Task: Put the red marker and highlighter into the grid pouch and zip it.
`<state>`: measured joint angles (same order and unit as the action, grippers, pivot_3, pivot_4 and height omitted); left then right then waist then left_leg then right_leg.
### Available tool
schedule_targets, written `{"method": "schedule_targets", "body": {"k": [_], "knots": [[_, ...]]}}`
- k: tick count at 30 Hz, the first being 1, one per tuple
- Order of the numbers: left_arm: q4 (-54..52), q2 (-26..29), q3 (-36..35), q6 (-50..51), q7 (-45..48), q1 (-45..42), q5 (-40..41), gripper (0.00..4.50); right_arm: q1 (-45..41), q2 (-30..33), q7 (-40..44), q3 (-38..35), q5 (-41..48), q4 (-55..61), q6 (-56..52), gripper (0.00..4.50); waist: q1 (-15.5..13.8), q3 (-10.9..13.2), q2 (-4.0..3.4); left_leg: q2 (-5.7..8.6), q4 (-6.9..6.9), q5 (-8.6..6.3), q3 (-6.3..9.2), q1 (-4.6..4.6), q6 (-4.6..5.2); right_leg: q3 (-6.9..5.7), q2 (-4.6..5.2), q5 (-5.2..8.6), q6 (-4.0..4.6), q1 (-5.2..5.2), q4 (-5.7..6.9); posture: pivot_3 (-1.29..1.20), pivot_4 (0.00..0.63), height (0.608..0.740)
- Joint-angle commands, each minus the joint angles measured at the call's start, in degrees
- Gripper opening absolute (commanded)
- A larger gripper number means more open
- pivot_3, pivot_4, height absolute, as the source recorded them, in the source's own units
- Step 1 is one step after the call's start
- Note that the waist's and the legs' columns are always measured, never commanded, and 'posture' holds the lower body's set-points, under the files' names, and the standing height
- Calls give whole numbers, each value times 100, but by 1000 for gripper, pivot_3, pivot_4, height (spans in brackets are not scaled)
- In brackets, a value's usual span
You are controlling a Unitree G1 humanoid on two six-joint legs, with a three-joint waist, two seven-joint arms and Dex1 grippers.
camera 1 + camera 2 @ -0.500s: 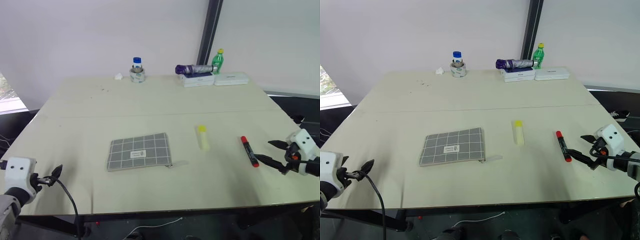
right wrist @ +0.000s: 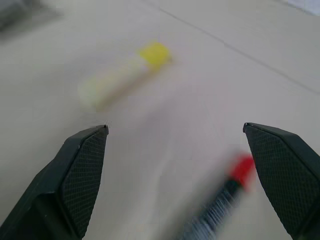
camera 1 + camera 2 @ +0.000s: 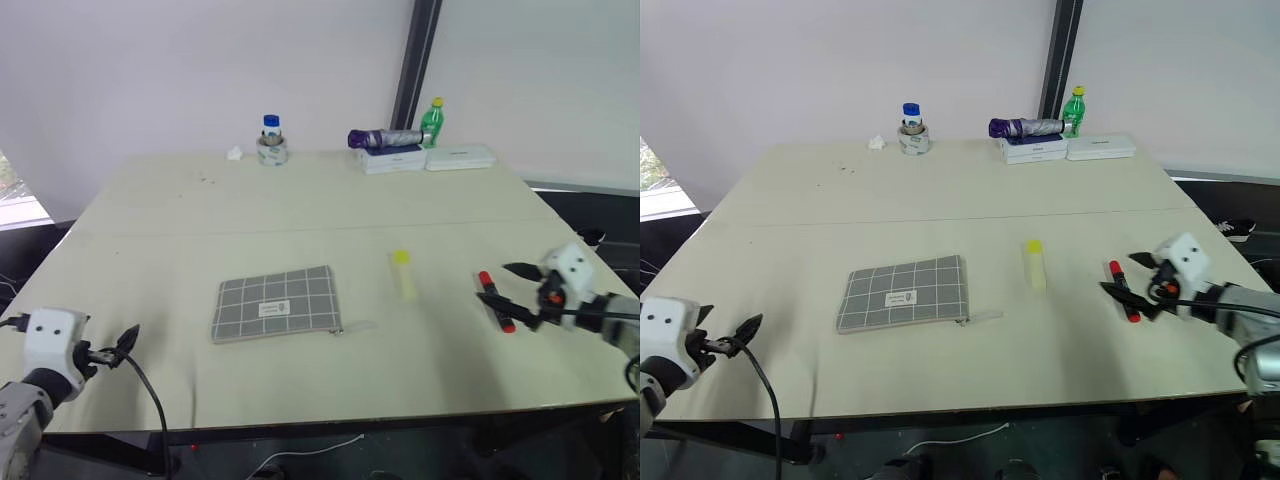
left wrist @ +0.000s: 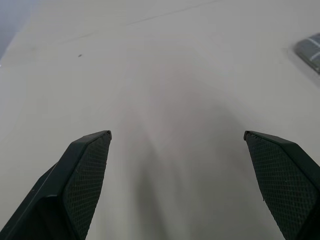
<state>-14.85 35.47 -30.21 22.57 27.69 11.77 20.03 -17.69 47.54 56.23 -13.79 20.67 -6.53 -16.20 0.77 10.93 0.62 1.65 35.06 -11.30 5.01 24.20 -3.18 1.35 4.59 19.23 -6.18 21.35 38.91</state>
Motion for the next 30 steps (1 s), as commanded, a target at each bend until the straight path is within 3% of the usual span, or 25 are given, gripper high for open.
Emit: {"method": "schedule_targets", "body": {"k": [1, 5, 7, 9, 15, 23, 30], "knots": [[-122, 148, 137, -449, 172, 34, -268, 4475, -198, -245, -265, 143, 266, 872, -358, 4500, -9, 0, 0, 0, 0, 0, 1, 2, 0, 0, 0, 0, 0, 2, -1, 0, 150, 737], [107, 298, 393, -1060, 370, -105, -631, 4475, -370, -679, -552, 622, 248, 1450, -702, 4500, -26, 0, 1, 1, 1, 0, 4, 6, 0, -2, 4, 0, 3, 2, -3, 0, 150, 737], [212, 387, 544, -1478, 550, -183, -773, 4500, -506, -886, -794, 921, 95, 1545, -933, 3990, -18, 0, 1, 0, 1, 0, 4, 6, 0, -2, 4, 5, 16, 3, -3, 0, 150, 737], [403, 560, 713, -1864, 722, -247, -1001, 4500, -635, -1003, -978, 1277, -135, 1552, -1184, 3188, -12, 0, 1, 0, 1, 0, 1, 6, 0, 0, 7, 6, 21, 5, -4, 0, 150, 737], [1355, 1267, 1438, -3550, 996, -451, -2115, 4500, -1021, -1576, -1581, 1790, -361, 1534, -1773, 37, 11, 1, -1, -3, -14, 0, -3, 10, 0, 4, 5, 4, 18, 20, -5, 0, 150, 737], [2503, 1614, 2242, -5216, 977, -1139, -2880, 4500, -1242, -2046, -2176, 2138, -779, 1395, -2140, 37, 2, 0, -1, -2, -12, 0, -2, 16, 0, 1, 3, -5, 3, 24, -5, 0, 150, 737], [3355, 1499, 2802, -6150, 701, -1900, -3376, 4500, -1316, -2295, -2376, 2381, -1010, 1067, -2380, 37, 3, 0, -3, -1, -6, 0, -2, 8, 1, -3, -12, -6, 0, 19, 9, 0, 150, 737]]}}
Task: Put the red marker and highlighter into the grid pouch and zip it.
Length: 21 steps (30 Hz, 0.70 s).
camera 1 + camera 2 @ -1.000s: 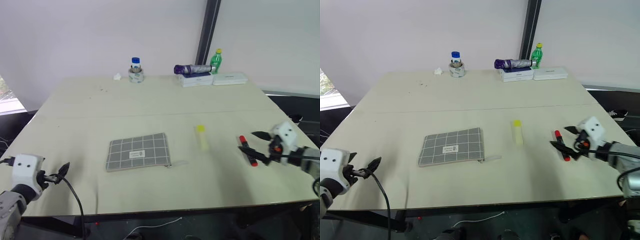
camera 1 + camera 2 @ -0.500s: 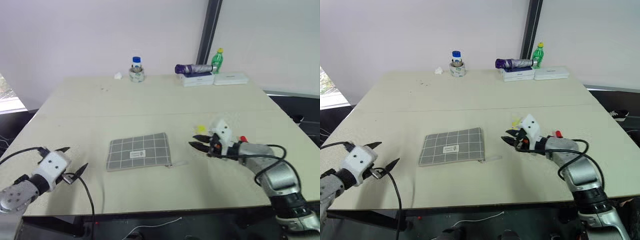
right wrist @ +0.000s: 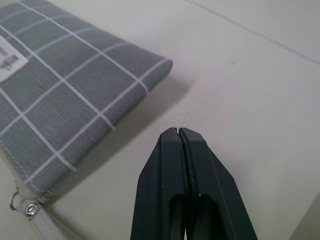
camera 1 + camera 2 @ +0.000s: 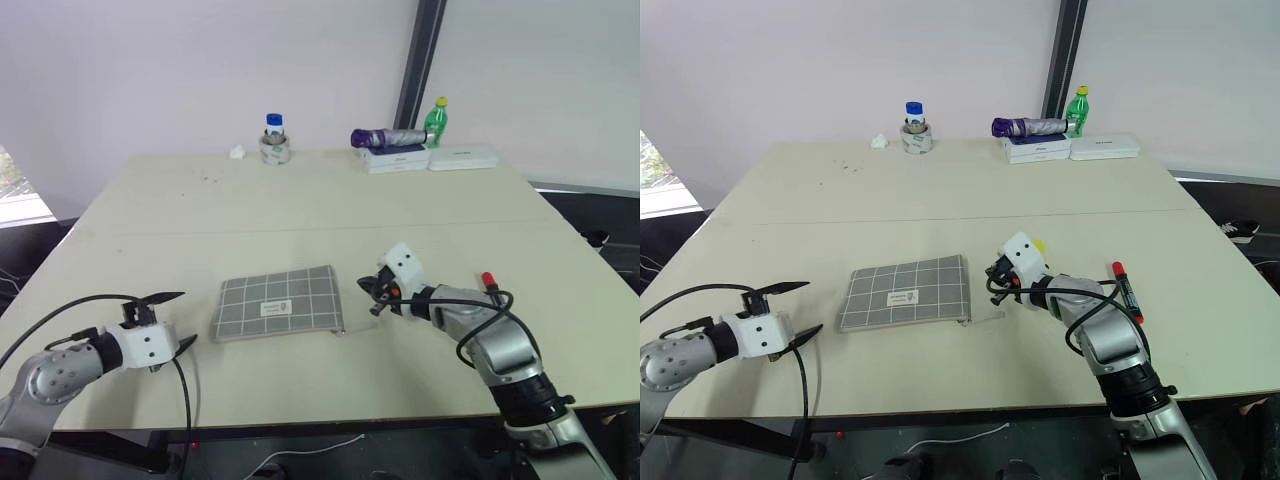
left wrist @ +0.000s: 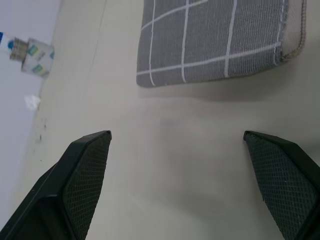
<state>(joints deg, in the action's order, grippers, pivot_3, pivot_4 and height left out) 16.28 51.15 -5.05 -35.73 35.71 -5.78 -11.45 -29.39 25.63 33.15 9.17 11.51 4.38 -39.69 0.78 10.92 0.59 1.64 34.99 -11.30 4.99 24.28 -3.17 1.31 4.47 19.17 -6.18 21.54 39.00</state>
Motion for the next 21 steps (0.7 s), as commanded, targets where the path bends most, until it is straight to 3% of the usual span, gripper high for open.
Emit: {"method": "schedule_targets", "body": {"k": [1, 11, 21], "knots": [[325, -100, 372, -435, -128, -219, -284, 4500, -153, -138, -84, 141, -145, -82, -9, 37, 2, -1, -1, 0, 1, 0, 0, 0, 0, 0, -1, 0, 0, 0, 2, 0, 150, 737], [951, -201, 991, -1127, -45, -735, -437, 4500, -374, -491, 62, 541, -311, -377, 106, 37, 7, -2, -3, 6, 4, 0, -3, -13, 1, -5, -2, -1, -3, -13, 12, 0, 150, 737], [1163, -184, 1180, -1437, 75, -957, -323, 4500, -562, -636, 226, 613, -461, -828, 409, 37, 21, -3, -4, 9, 4, 0, -6, -18, 1, -6, -1, -1, -5, -16, 14, 0, 150, 737]]}}
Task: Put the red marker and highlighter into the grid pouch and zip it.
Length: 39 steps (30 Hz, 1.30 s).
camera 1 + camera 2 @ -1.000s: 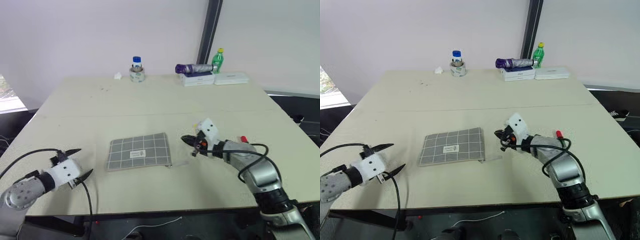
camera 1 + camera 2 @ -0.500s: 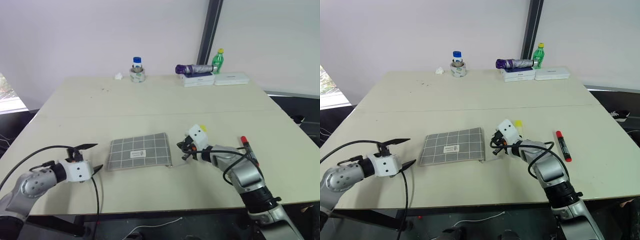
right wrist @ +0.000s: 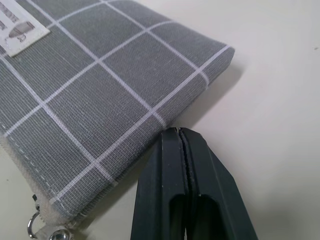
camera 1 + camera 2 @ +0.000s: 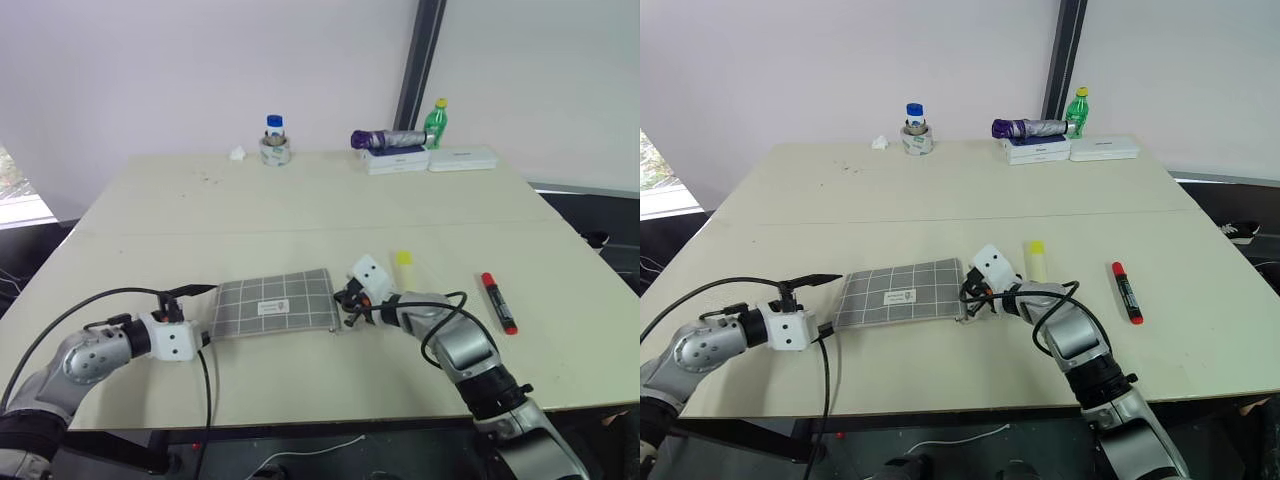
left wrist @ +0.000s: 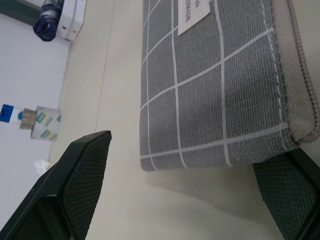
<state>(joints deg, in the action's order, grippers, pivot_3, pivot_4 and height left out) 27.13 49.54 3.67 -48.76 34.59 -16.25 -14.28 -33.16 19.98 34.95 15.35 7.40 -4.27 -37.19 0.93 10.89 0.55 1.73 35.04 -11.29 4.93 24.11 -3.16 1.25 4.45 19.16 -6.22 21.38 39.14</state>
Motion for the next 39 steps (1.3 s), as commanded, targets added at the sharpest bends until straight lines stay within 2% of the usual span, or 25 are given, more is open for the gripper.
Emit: {"method": "schedule_targets", "body": {"k": [1, 5, 8, 15, 21, 25, 29, 31, 32, 34, 39], "knots": [[52, -26, 313, -163, 203, 97, -7, 4500, -199, -85, 54, -7, -61, 4, 181, 37, 9, 0, 0, 0, 0, 0, 0, 0, 0, 0, 0, 0, 0, 0, 0, 0, 150, 737], [-24, -53, 335, -225, 264, 84, 140, 4500, -248, -138, 78, -12, -97, -116, 255, 37, 13, 0, 0, -1, -1, 0, 0, 0, 0, 0, 0, 0, 0, 1, 2, 0, 150, 737], [-16, -34, 382, -324, 311, 83, 173, 3661, -257, -159, 102, -9, -110, -138, 285, 0, 13, 0, 0, 0, 0, 0, 0, 0, 0, 0, 0, 0, 0, 1, 2, 0, 150, 737], [16, -22, 403, -556, 354, 83, 459, 93, -283, -189, 150, -37, -176, -189, 350, 0, 25, 0, 0, -3, -1, 0, 1, 0, 0, 0, -3, 0, 0, 4, 6, 0, 150, 737], [-218, -108, 339, -265, 442, 269, 871, 32, -241, -175, 151, -50, -203, -149, 347, 0, 27, 0, 0, -3, -1, 0, 1, 0, 0, 1, -3, 0, 0, 5, 8, 0, 150, 737], [-1151, -285, 76, 1234, 636, 649, 1975, 32, -338, -117, -8, -259, -266, -165, 580, 0, 36, 0, 0, -5, -1, 0, 4, 0, 0, 4, -3, 0, 0, 6, 8, 0, 150, 737], [-2403, -448, -197, 2894, 512, 906, 2650, 32, -592, 205, -222, -562, -435, -59, 842, 0, 22, 4, 1, -7, 4, 0, 10, 4, 0, 4, -5, 0, 0, 8, 11, 0, 150, 737], [-3035, -662, -349, 3800, 177, 999, 2923, 32, -710, 494, 152, -948, -24, 146, 637, 0, 5, 4, 1, -7, 7, 0, 10, 4, 0, 4, -5, 0, 0, 7, 11, 0, 150, 737], [-3311, -792, -419, 4200, 2, 1037, 3032, 0, -719, 655, 325, -1054, 87, 251, 590, 538, 0, 3, 1, -7, 7, 0, 11, 5, 0, 4, -4, 0, 0, 6, 10, 0, 150, 737], [-3738, -1016, -495, 4780, -235, 1096, 3113, 0, -697, 874, 486, -1162, 178, 394, 562, 1286, 8, 2, 3, -6, 5, -1, 11, 5, 1, 4, -3, 0, -1, 4, 4, 0, 150, 737], [-4475, -1571, -400, 5642, -676, 1167, 3072, 0, -580, 1002, 694, -1424, 608, 785, 170, 3892, 81, 3, 3, -18, 2, -2, 6, 4, 2, 7, -19, 0, 1, 6, 6, 0, 150, 737]]}}
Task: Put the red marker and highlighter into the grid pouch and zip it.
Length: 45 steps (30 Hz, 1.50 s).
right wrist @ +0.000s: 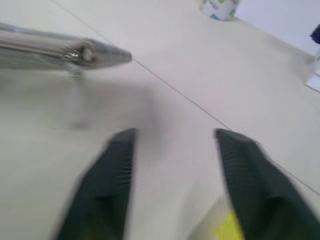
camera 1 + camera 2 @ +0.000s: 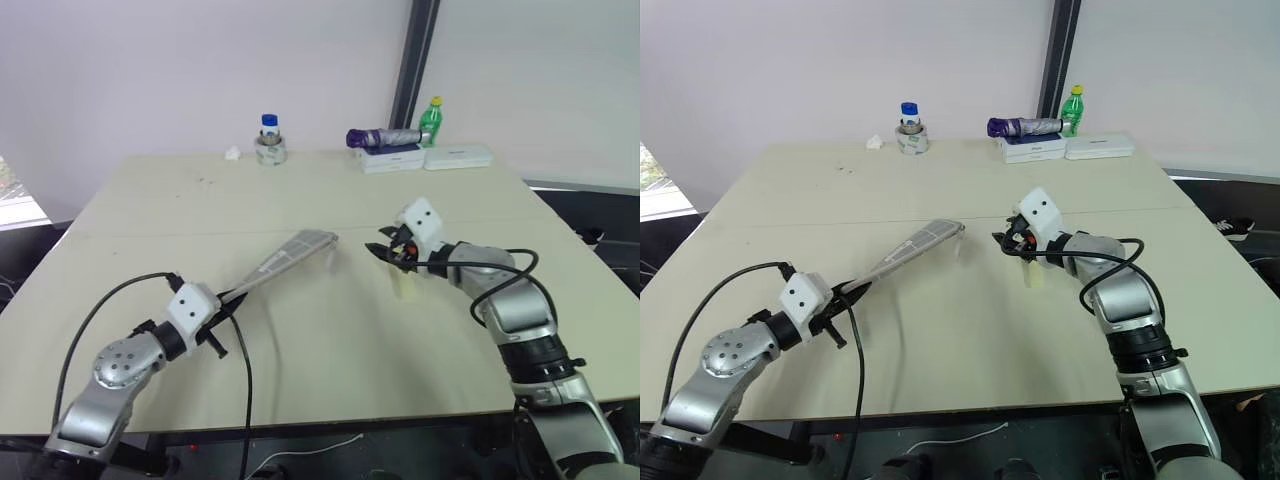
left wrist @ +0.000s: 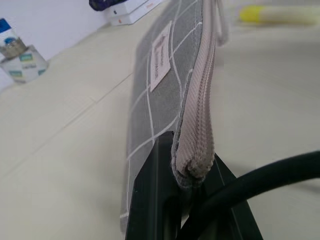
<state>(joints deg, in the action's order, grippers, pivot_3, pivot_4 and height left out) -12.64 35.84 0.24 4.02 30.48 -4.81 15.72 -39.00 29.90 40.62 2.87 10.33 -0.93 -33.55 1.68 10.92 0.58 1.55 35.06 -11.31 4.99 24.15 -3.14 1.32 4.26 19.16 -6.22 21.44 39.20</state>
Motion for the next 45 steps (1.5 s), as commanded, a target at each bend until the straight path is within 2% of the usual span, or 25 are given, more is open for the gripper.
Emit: {"method": "schedule_targets", "body": {"k": [1, 7, 14, 15, 16, 21, 22, 28, 33, 39, 45], "knots": [[-575, -290, -52, 474, -309, 24, 57, 0, 20, 10, 135, -185, 354, 486, -249, 3892, 17, 0, 0, 0, 1, 0, 0, 0, 0, 0, -1, 0, 0, 0, 1, 0, 150, 737], [-1010, -725, 253, 931, -436, 51, -116, 0, 16, -299, -203, 64, 204, 272, -327, 3892, 39, 0, 0, -1, 4, 0, 0, 0, 0, 1, -4, 0, 1, -3, 1, 0, 150, 737], [-1156, -871, 293, 1106, -433, 63, -251, 0, -106, -633, -504, 65, 178, -36, -316, 3892, 35, 0, 0, -1, 4, 0, 0, 0, -1, 3, -5, 0, 2, -3, 1, 0, 150, 737], [-1158, -885, 283, 1114, -438, 60, -267, 0, -111, -652, -524, 61, 187, -42, -331, 3365, 35, 0, 0, -1, 4, 0, -1, 0, -1, 3, -5, 0, 2, -3, 0, 0, 150, 737], [-1158, -898, 272, 1125, -447, 56, -285, 0, -119, -671, -535, 55, 196, -45, -339, 3042, 35, 0, 0, -1, 4, 0, -1, 0, -1, 3, -5, 0, 2, -3, 0, 0, 150, 737], [-1165, -970, 266, 1184, -550, 16, -392, 0, -149, -704, -561, 91, 216, 22, -397, 451, 35, 0, 0, -1, 4, 0, 0, 0, -1, 3, -5, 0, 2, -3, 0, 0, 150, 737], [-1157, -995, 270, 1197, -579, -1, -417, 0, -148, -702, -557, 116, 204, 42, -400, 64, 35, 0, 0, -1, 3, 0, 0, 0, -1, 3, -5, 0, 2, -3, 0, 0, 150, 737], [-1063, -1277, 464, 1317, -821, -184, -711, 0, -93, -791, -449, 570, 181, 618, -560, 64, 47, 0, 0, -1, 3, 0, 0, 0, -1, 3, -6, 0, 2, -2, 0, 0, 150, 737], [-1044, -1631, 680, 1453, -989, -346, -867, 0, -53, -931, -273, 1235, 135, 1265, -705, 64, 43, 0, 0, -1, 3, 0, 1, 0, -1, 3, -7, 0, 2, -2, -1, 0, 150, 737], [-933, -1930, 922, 1514, -1108, -525, -1098, 0, -120, -1317, -103, 1856, 295, 1891, -961, 64, 33, 0, 0, -1, 4, 0, 5, 0, -1, 3, -8, 0, 2, -2, -1, 0, 150, 737], [-827, -2160, 881, 1522, -1249, -698, -1191, 0, -122, -1330, -52, 2010, 188, 1996, -953, 64, 11, -1, 1, 1, 5, 0, 6, 0, -1, 2, -7, 0, 2, -3, -1, 0, 150, 737]]}}
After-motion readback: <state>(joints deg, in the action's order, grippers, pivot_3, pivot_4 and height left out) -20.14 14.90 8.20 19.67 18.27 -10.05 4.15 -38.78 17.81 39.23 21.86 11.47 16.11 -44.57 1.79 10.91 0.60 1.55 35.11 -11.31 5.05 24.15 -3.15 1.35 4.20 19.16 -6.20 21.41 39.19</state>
